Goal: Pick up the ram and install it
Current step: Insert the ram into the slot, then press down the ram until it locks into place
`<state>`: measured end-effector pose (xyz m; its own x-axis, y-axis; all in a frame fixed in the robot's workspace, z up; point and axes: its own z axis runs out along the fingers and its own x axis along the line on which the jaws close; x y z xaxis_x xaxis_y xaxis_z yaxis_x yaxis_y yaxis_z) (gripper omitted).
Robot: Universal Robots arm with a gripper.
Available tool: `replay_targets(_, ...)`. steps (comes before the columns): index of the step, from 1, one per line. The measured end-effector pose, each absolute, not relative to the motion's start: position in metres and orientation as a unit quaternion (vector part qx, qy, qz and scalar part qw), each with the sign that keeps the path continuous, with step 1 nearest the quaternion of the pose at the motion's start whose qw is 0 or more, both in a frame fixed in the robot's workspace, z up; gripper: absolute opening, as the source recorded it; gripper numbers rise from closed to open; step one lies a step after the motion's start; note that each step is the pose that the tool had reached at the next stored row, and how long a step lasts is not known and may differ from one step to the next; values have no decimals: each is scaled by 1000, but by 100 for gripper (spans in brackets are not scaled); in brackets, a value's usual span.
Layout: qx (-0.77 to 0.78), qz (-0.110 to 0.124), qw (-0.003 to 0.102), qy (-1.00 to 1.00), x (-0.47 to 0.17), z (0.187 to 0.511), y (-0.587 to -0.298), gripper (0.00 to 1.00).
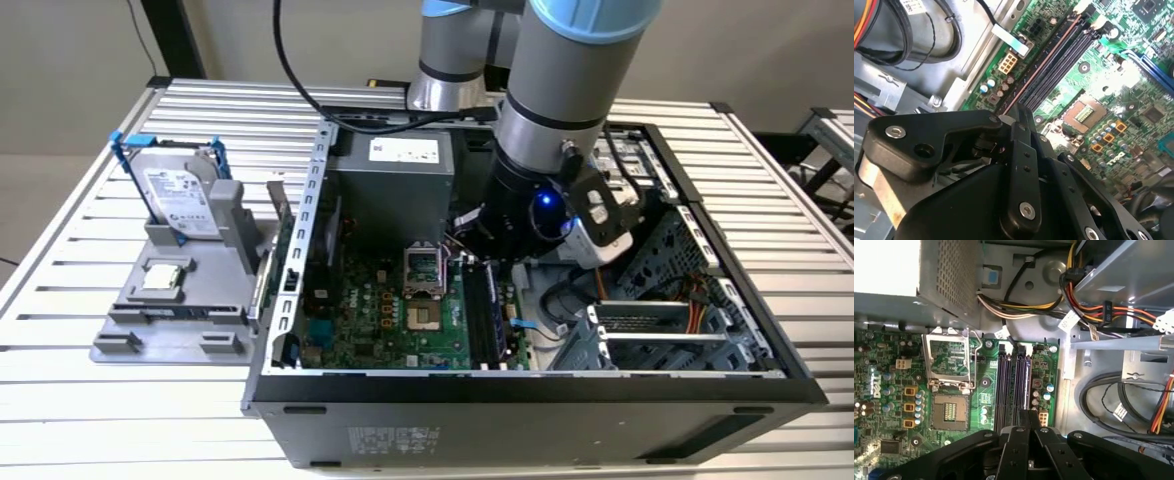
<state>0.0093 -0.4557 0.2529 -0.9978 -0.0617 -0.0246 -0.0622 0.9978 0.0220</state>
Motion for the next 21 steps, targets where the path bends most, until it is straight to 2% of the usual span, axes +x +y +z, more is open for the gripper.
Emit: replay_targets(21, -159, 13, 10, 987, 9, 254, -456, 0)
